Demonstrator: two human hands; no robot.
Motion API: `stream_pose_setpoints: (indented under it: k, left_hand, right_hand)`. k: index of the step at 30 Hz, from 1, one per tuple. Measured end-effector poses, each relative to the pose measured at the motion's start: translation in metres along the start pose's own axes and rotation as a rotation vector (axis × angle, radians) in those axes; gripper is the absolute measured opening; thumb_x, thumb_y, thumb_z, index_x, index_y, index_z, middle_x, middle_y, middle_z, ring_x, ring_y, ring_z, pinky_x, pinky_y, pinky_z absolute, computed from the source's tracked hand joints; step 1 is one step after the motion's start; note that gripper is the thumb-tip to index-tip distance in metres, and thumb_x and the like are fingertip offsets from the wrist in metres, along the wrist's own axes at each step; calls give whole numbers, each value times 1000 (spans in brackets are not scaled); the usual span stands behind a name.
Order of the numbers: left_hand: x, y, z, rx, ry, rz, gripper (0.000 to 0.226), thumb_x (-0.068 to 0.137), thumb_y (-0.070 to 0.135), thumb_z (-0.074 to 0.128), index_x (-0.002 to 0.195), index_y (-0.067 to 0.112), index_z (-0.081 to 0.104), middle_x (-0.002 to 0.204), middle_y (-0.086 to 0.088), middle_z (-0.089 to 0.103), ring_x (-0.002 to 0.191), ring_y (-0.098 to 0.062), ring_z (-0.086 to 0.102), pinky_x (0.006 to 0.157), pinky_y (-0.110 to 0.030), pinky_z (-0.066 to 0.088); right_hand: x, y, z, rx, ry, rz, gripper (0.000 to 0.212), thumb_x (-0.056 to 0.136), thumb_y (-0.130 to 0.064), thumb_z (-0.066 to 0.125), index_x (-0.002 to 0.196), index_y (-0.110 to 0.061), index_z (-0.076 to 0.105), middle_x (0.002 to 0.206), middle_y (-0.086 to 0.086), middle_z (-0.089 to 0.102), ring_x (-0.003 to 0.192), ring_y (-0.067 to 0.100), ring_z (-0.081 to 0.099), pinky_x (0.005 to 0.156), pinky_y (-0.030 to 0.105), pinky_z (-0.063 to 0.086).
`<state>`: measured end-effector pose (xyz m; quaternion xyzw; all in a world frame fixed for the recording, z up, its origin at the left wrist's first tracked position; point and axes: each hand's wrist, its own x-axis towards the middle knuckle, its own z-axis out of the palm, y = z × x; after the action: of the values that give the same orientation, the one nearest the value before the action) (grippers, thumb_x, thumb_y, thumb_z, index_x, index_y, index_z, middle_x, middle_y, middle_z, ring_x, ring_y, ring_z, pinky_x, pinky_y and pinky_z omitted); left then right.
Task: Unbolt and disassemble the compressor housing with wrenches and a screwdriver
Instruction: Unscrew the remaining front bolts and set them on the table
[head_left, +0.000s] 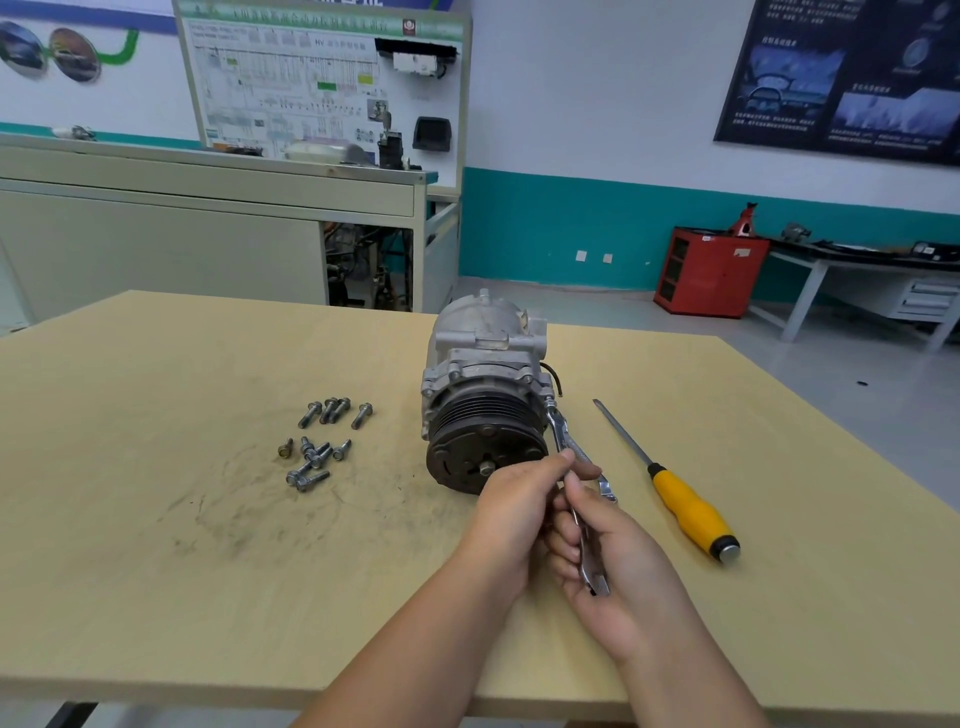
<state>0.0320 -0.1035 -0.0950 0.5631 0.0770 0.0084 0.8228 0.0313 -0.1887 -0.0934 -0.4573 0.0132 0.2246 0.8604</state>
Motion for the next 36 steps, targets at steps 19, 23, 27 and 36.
stream_pose_setpoints:
  k: [19, 23, 27, 36]
  left_hand:
    - [10, -5, -5, -128, 77, -2, 35, 88, 20, 58, 58, 11, 73, 45, -3, 51, 32, -12, 37, 38, -17, 29]
    - [10, -4, -5, -179, 33, -98, 42, 91, 26, 54, 55, 14, 72, 36, 3, 37, 29, -10, 32, 35, -12, 25]
    - [9, -2, -4, -122, -1, -137, 32, 94, 31, 52, 70, 16, 67, 40, 1, 44, 30, -12, 39, 34, -13, 31]
    - [12, -7, -4, -44, 97, -4, 23, 87, 32, 63, 84, 11, 74, 50, 5, 27, 47, -9, 25, 48, -21, 23]
  right_hand:
    - [0, -7, 0, -544, 53, -234, 34, 97, -15, 47, 66, -4, 56, 46, 1, 48, 42, 7, 44, 45, 16, 35]
    - [1, -9, -3, -189, -53, -22, 32, 98, -16, 42, 75, -4, 61, 52, 7, 51, 44, 14, 47, 44, 23, 39]
    - [2, -10, -4, 56, -43, 160, 32, 95, -22, 46, 71, -7, 58, 48, 0, 41, 36, 8, 37, 34, 16, 33]
    - [2, -19, -8, -176, 68, 38, 22, 93, -15, 54, 73, -6, 58, 48, 0, 48, 36, 6, 43, 33, 15, 35]
